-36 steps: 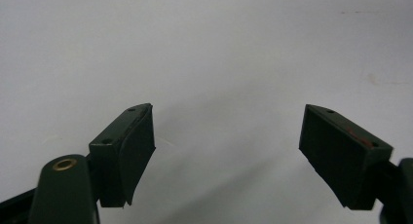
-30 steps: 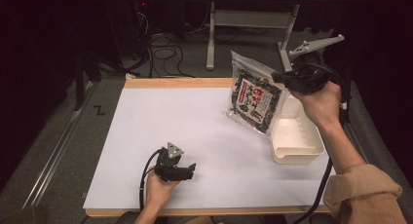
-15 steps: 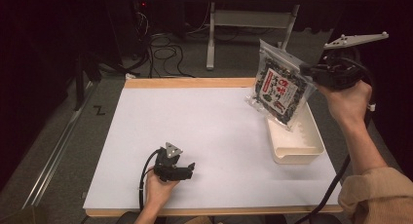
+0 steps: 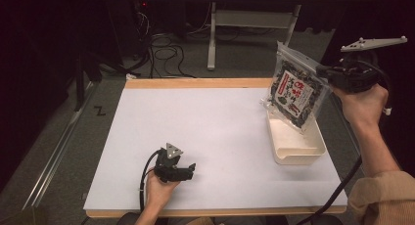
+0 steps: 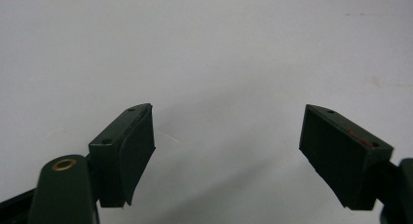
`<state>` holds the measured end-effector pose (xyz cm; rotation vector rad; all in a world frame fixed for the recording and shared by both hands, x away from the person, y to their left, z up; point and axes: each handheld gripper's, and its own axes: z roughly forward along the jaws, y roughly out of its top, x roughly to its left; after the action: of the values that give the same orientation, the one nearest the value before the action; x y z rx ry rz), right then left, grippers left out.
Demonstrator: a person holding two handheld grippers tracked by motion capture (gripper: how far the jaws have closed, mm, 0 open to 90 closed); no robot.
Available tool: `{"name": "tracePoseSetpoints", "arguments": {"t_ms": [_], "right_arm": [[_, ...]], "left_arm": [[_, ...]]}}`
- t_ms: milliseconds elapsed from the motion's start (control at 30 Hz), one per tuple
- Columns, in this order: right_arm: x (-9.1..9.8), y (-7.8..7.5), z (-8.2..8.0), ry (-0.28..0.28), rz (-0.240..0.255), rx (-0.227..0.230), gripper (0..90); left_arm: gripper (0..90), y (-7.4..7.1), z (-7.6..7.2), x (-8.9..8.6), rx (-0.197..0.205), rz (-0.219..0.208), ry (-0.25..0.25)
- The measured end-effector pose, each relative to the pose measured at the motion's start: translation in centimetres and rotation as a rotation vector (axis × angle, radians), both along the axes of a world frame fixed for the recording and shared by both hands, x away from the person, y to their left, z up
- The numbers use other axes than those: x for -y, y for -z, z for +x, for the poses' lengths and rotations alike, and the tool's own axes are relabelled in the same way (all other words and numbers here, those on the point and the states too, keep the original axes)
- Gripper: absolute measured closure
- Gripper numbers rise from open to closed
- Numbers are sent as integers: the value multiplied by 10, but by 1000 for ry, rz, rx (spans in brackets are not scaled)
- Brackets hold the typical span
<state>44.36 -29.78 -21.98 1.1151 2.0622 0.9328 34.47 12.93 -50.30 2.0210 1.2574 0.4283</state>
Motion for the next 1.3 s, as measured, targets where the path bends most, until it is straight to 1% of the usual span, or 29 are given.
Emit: {"name": "tracePoseSetpoints", "arguments": {"t_ms": [67, 167, 200, 333, 367, 433, 533, 600, 667, 700, 900, 933, 1000, 1067, 1100, 1300], "right_arm": [[2, 2, 0, 4, -9, 1, 900], [5, 3, 0, 12, -10, -1, 900], [6, 4, 1, 19, -13, -11, 900], [9, 8, 1, 21, -15, -10, 900], [9, 8, 1, 26, -17, -16, 900], [12, 12, 2, 31, -15, -22, 900], [17, 14, 3, 35, -9, -28, 900], [20, 14, 1, 47, -7, -20, 900], [21, 14, 1, 45, -5, -19, 900], [22, 15, 0, 50, -14, -21, 900], [24, 20, 2, 58, -18, -32, 900], [23, 20, 3, 60, -24, -36, 900], [22, 26, 4, 59, -23, -39, 900], [22, 28, 5, 58, -23, -41, 900], [22, 33, 8, 64, -30, -54, 900], [20, 36, 10, 65, -25, -52, 900]], "left_arm": [[220, -1, -1, -1, 19, -4, -3], [218, -1, -1, -1, 17, -5, -9], [216, -1, 0, -1, 12, -4, -9], [215, -1, -1, 0, 17, -3, -7], [215, -1, -1, -1, 18, 5, -3], [215, 0, -1, 0, 9, -3, -2], [216, 0, 0, 0, 6, 0, -3], [216, 0, -1, 0, 10, 3, -3], [216, 0, -1, 0, 10, 3, -3], [215, 0, -1, 0, 10, 4, -5], [215, 0, 0, 0, 5, 1, -4], [215, 0, -1, 0, 13, 5, -2], [213, -1, -1, 0, 11, -3, 0], [213, 0, -1, 0, 14, -8, 0], [212, 0, -1, 0, 13, -10, 1], [212, -1, -2, 0, 15, -6, 3]]}}
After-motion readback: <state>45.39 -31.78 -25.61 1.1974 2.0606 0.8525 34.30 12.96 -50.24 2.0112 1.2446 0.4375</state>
